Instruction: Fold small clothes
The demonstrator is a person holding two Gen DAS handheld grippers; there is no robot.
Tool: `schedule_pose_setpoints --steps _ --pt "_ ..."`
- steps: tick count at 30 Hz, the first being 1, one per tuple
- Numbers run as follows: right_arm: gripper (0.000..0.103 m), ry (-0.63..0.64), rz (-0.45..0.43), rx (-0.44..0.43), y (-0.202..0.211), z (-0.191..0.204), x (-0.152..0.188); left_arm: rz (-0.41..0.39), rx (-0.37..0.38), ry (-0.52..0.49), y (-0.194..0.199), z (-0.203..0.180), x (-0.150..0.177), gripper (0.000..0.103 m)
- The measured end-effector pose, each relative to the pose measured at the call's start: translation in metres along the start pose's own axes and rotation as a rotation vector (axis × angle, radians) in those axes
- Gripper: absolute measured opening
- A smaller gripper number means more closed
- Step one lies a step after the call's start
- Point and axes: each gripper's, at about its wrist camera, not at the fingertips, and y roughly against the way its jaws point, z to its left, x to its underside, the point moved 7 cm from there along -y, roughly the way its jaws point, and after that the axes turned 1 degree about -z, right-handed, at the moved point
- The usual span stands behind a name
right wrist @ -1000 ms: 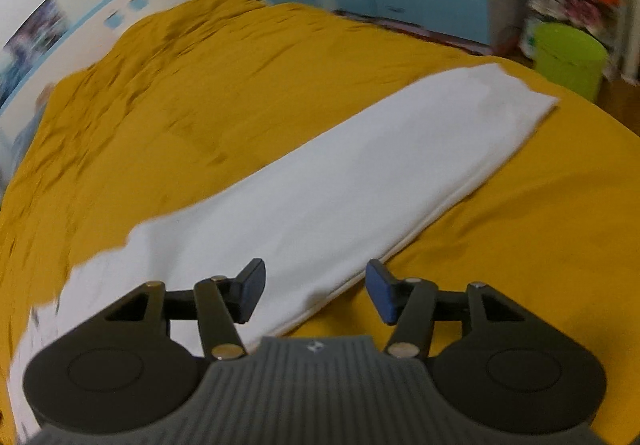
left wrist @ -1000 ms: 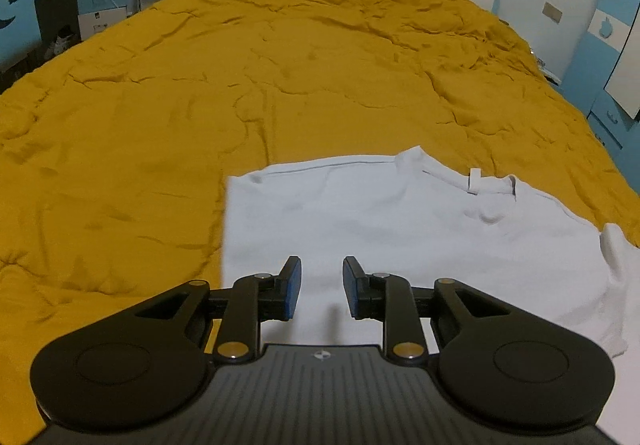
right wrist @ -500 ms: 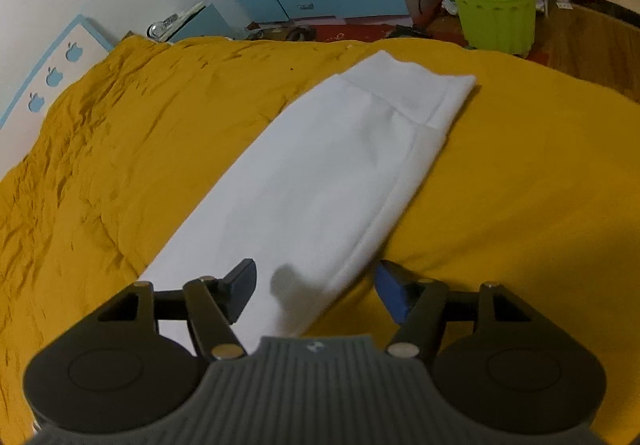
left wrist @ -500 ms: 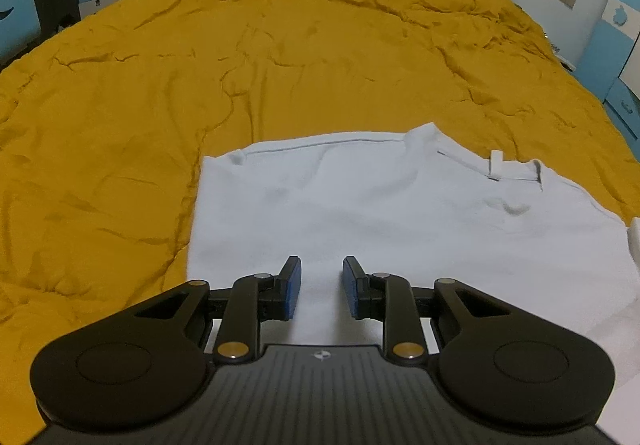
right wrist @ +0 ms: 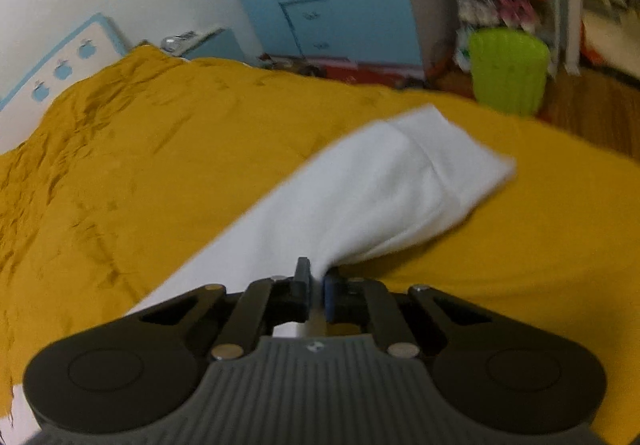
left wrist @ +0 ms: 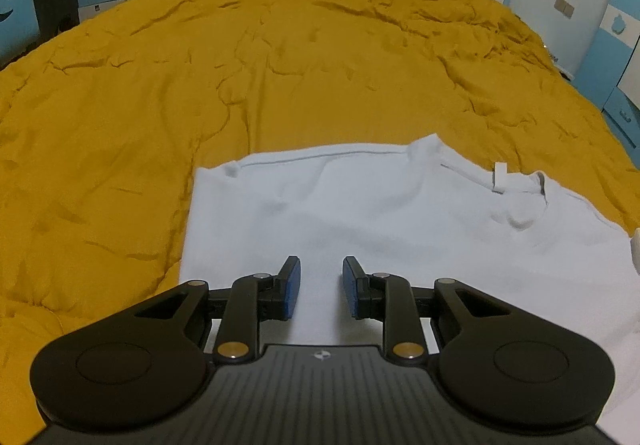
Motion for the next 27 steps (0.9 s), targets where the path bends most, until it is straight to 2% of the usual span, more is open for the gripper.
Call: schedule_pose_setpoints --steps 5,9,14,17,22,27 --pt "0.0 0.171 -0.076 -0.107 0.046 0.07 0.004 -0.017 0.013 0.001 0.012 0.0 -0.005 0.029" --pt "0.0 0.356 -0.086 -0.232 0.084 0.147 0.029 -0.016 0.031 0.0 0.023 -0.001 -0.005 0.029" --pt "0.0 0.585 -0.039 -0.385 0.121 0.237 0.09 -0.01 0.054 -0.014 0.041 -0.004 -0.002 0.029" --pt "0.0 0.738 -0.016 -0.451 0.138 0.28 0.141 0.005 0.063 -0.033 0.049 -0.005 0.001 0.029" --pt "0.0 0.908 0.096 -0.548 0.156 0.317 0.229 0.033 0.096 -0.046 0.058 -0.007 0.01 0.029" --pt "0.002 1.009 0.186 -0.553 0.159 0.317 0.292 0.061 0.16 -0.023 0.062 -0.008 0.02 0.029"
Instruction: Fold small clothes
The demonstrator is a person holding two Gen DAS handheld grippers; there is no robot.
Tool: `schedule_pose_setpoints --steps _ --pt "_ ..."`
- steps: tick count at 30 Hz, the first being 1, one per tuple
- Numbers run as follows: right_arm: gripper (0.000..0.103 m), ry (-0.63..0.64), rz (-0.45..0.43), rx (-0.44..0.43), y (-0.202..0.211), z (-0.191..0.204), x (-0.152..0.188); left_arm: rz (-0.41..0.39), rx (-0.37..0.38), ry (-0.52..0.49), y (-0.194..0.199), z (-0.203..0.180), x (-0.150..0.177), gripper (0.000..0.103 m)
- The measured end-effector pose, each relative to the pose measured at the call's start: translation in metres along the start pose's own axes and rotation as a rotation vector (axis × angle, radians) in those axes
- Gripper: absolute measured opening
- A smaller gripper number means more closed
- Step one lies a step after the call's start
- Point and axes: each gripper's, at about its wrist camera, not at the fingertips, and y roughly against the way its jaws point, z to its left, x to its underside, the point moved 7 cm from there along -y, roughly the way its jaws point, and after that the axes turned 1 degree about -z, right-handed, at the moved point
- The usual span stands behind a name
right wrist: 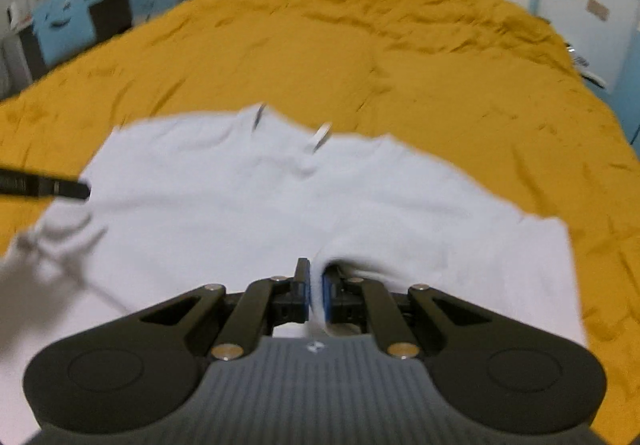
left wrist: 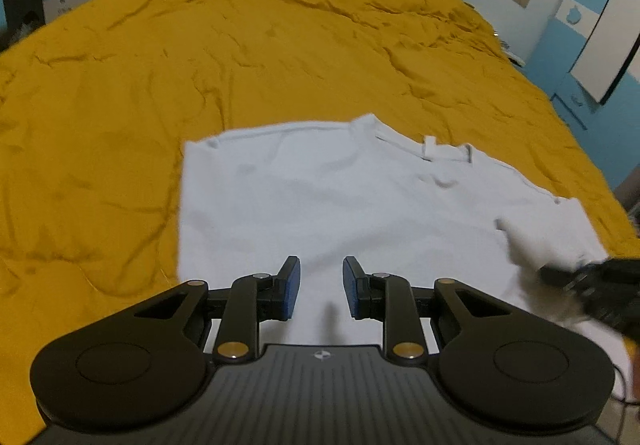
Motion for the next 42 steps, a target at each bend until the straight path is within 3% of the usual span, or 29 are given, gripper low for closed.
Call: schedule_pose_setpoints --steps 4,8,15,16,19,24,29,33,34,35,36,38,42 --pt "0.009 0.003 0.035 -0.049 0.0 0.017 0.019 0.013 0.05 0.01 0.002 -0.007 0.004 0.029" --pt "0.022 -0.022 0.056 -0.125 0.009 0.024 0.036 0.024 0.102 0.012 0.004 -0.02 0.006 0.03" --pt "0.031 -0.1 0.034 -0.226 0.041 0.01 0.04 0.041 0.143 -0.022 0.0 -0.051 0.012 0.031" --pt "0.031 -0.099 0.022 -0.221 0.047 0.005 0.038 0.042 0.146 -0.027 0.0 -0.054 0.012 0.031" --pt "0.049 -0.11 -0.014 -0.182 0.065 -0.015 0.038 0.045 0.142 -0.042 -0.002 -0.059 0.014 0.031" --pt "0.049 -0.267 -0.034 -0.123 0.078 -0.066 0.049 0.048 0.098 -0.031 -0.006 -0.05 0.013 0.031" --pt "0.05 -0.521 -0.072 -0.124 0.062 -0.113 0.043 0.041 0.071 -0.019 -0.003 -0.043 0.01 0.031" --pt "0.045 -0.727 -0.046 -0.122 0.029 -0.14 0.046 0.041 0.05 -0.019 -0.002 -0.035 0.008 0.031" --pt "0.04 -0.761 -0.039 -0.117 0.023 -0.144 0.047 0.041 0.042 -0.018 -0.003 -0.033 0.008 0.031" --pt "0.025 -0.78 -0.031 -0.102 0.017 -0.146 0.049 0.039 0.034 -0.014 -0.003 -0.03 0.008 0.031" --pt "0.009 -0.778 -0.023 -0.084 0.013 -0.145 0.05 0.036 0.03 -0.011 -0.002 -0.028 0.008 0.031" --pt "0.0 -0.744 -0.037 -0.068 0.012 -0.137 0.044 0.023 0.023 -0.006 0.0 -0.023 0.007 0.031" --pt "0.0 -0.552 -0.129 -0.064 0.033 -0.095 0.014 -0.01 0.045 0.034 0.007 -0.014 0.003 0.031"
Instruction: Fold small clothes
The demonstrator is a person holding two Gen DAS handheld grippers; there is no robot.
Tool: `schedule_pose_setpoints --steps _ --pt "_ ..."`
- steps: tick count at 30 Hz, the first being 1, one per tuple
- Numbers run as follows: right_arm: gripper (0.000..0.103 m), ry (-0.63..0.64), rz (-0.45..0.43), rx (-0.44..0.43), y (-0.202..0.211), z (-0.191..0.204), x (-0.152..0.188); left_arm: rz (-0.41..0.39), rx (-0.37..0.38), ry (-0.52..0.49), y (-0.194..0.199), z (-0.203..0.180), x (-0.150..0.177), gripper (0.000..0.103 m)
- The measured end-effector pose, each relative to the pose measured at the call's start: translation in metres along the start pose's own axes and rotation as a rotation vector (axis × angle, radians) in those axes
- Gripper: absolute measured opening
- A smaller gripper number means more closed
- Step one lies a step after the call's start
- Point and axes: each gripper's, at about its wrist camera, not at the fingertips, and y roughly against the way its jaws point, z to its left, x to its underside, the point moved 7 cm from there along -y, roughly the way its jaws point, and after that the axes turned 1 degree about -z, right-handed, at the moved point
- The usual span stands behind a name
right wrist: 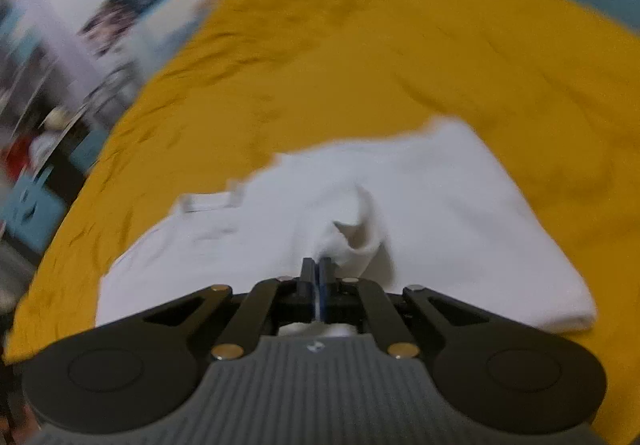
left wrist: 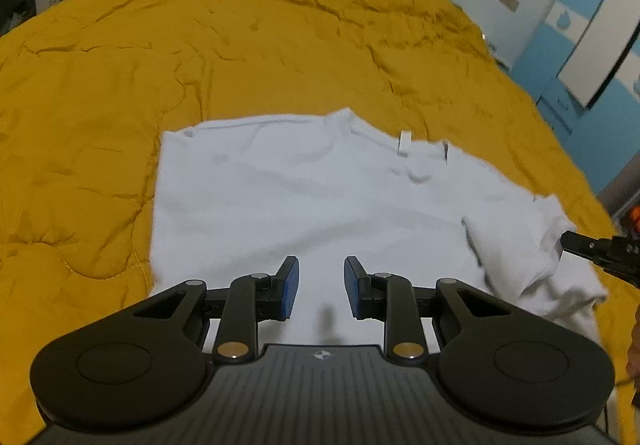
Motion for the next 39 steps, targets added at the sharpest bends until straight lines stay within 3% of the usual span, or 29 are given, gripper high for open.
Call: schedule_pose_setpoints --steps 4,7,11,15,20,24,31,39 --pt "0.0 0.137 -0.011 -0.144 0.01 0.073 0.005 -0.027 0.053 0.061 0.01 0.007 -0.006 0.031" --pt "0.0 0.244 0.034 -0.219 0.002 0.125 0.024 -0.044 0.086 0.105 0.018 0.014 -0.01 0.031" --pt "0.0 0.325 0.147 -0.253 -0.026 0.165 0.059 -0.031 0.111 0.152 0.022 0.023 -0.01 0.032" --pt "0.0 0.36 0.232 -0.252 -0.039 0.175 0.089 -0.01 0.139 0.178 0.019 0.026 -0.005 0.037" --pt "0.005 0.351 0.211 -0.23 -0.03 0.162 0.091 0.016 0.2 0.21 0.013 0.021 0.002 0.043" --pt "0.019 0.335 0.149 -0.141 -0.023 0.135 0.074 0.029 0.245 0.232 0.007 0.015 0.004 0.047" --pt "0.019 0.295 0.071 0.004 -0.003 0.07 0.047 0.072 0.345 0.323 -0.018 0.001 0.008 0.053" --pt "0.022 0.28 0.047 0.061 0.006 0.029 0.049 0.161 0.275 0.363 -0.067 -0.002 0.017 0.053"
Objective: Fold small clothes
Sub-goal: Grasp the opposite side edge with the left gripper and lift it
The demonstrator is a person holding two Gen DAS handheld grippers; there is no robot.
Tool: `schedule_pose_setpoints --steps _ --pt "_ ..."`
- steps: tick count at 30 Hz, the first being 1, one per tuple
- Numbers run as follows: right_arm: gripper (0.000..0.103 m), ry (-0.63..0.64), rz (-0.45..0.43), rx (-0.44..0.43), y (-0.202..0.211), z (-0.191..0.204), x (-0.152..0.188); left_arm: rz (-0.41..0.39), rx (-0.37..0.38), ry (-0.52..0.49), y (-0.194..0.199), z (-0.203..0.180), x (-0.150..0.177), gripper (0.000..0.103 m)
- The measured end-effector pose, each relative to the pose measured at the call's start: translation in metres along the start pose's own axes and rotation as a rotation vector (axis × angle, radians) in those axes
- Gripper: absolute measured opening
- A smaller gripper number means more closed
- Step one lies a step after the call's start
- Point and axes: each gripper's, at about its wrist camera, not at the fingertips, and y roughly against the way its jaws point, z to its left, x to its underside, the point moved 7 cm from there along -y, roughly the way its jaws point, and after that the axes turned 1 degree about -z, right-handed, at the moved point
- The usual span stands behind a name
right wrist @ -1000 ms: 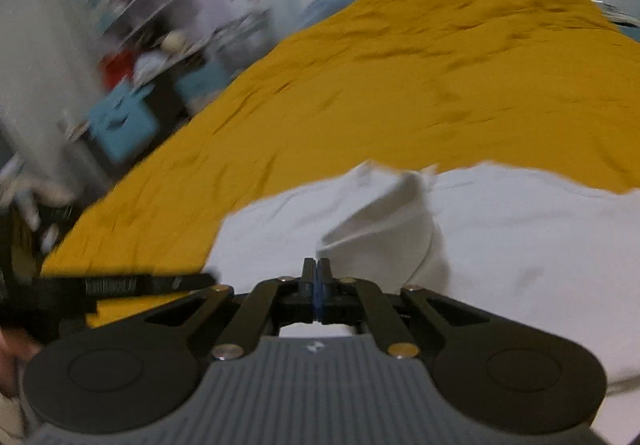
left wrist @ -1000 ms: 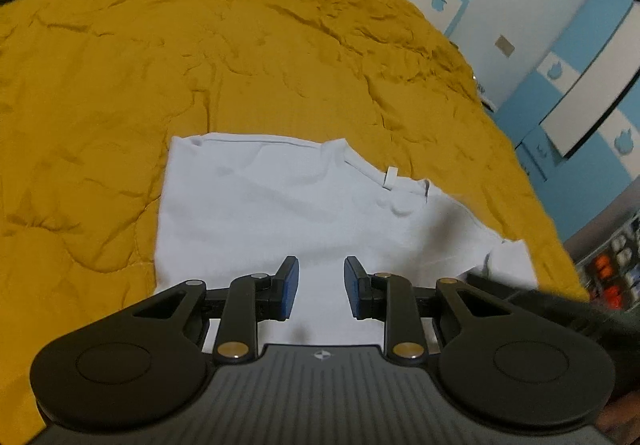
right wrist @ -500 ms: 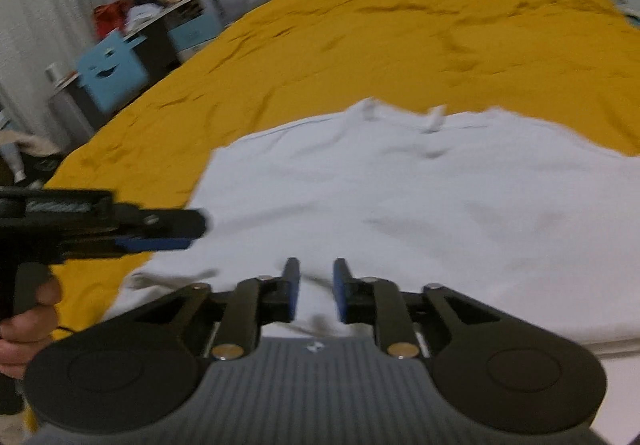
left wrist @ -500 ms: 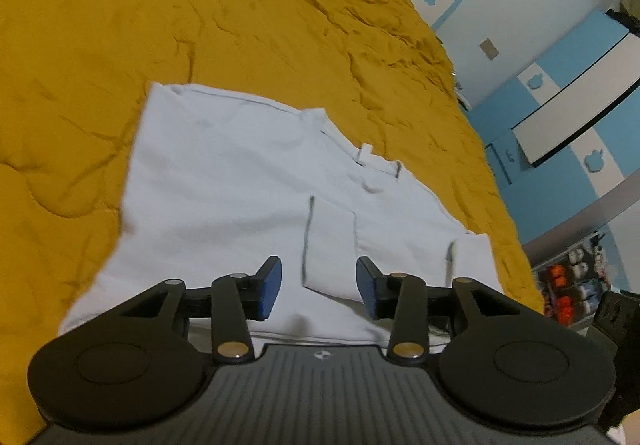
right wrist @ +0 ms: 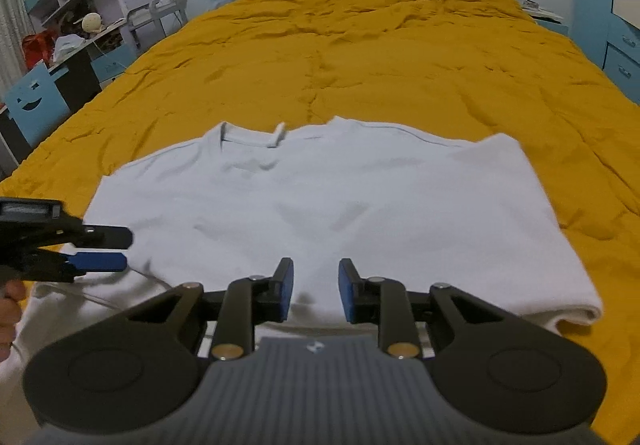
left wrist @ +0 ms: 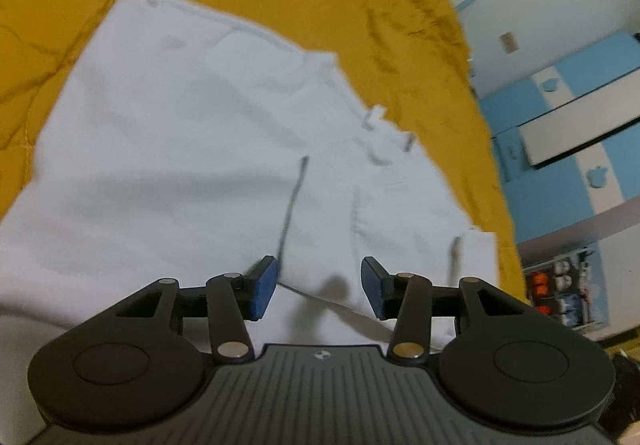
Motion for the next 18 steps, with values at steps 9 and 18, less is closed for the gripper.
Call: schedule_pose_setpoints --steps 9,18 --pt "0.027 -0.006 0.008 0.023 -0.009 -0.017 0.019 -0.01 -0.037 -0.021 -0.015 -0.004 0.0 0.044" --pt "0.03 0.003 0.003 0.033 -0.012 -0.014 0.021 -0.098 -0.098 -0.148 -0.003 -0.023 -0.004 0.007"
